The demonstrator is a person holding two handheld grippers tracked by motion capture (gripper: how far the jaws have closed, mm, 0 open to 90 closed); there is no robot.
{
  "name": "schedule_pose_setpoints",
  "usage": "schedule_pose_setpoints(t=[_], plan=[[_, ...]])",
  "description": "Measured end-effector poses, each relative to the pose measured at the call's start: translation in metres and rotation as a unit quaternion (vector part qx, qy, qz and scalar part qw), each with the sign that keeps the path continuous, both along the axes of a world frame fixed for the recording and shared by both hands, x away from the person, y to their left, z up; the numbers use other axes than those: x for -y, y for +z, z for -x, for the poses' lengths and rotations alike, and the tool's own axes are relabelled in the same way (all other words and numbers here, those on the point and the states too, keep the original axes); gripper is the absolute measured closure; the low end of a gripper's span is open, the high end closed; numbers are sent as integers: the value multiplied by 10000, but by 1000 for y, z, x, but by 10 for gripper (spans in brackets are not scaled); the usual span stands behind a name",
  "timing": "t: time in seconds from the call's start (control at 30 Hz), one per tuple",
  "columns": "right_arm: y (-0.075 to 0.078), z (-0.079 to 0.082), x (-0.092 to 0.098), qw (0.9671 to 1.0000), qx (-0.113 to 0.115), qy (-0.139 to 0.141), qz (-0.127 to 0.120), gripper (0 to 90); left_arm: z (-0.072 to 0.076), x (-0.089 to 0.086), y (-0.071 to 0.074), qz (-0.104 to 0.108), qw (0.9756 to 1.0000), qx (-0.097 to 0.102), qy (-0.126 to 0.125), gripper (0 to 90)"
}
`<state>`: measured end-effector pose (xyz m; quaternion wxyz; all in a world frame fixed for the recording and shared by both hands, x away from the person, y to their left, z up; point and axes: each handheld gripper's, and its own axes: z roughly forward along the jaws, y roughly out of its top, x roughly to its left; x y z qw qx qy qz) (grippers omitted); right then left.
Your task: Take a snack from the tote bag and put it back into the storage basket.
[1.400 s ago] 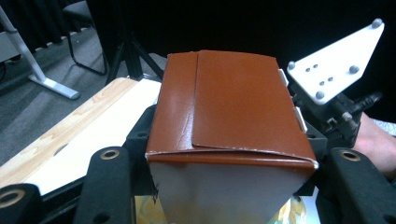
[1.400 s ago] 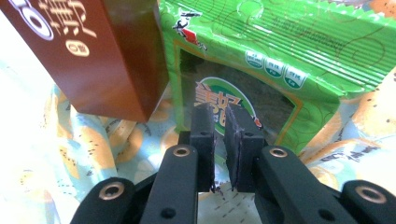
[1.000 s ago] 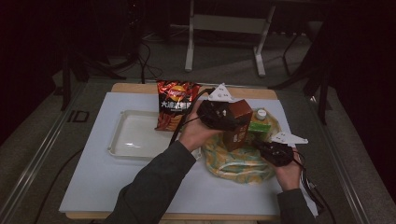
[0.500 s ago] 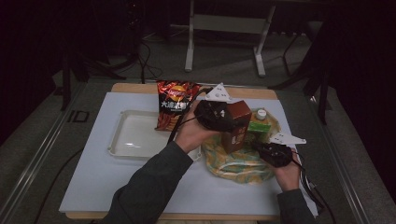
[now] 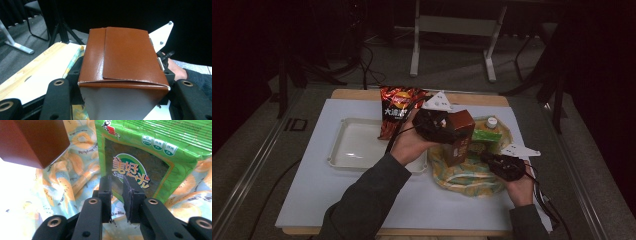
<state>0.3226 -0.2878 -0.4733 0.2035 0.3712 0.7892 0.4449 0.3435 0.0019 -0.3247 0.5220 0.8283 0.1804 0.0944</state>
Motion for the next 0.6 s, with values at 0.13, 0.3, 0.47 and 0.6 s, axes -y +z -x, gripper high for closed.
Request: schedule_pose_setpoints(t=[0.13, 0.3, 0.47, 0.6], plan=[[-2, 1, 1, 10000, -11, -6, 23, 754, 2, -6, 1, -14, 10000, 11, 4, 424], [-3, 2, 1, 10000, -17, 15, 22, 748, 3, -13, 1, -55, 10000, 35, 34, 424], [-2, 4, 1, 9999, 37, 133, -54, 725, 1, -19, -1, -155, 9998, 30, 109, 424], [-2, 4, 1, 9999, 35, 148, -57, 725, -1, -25, -3, -208, 9996, 26, 167, 424]])
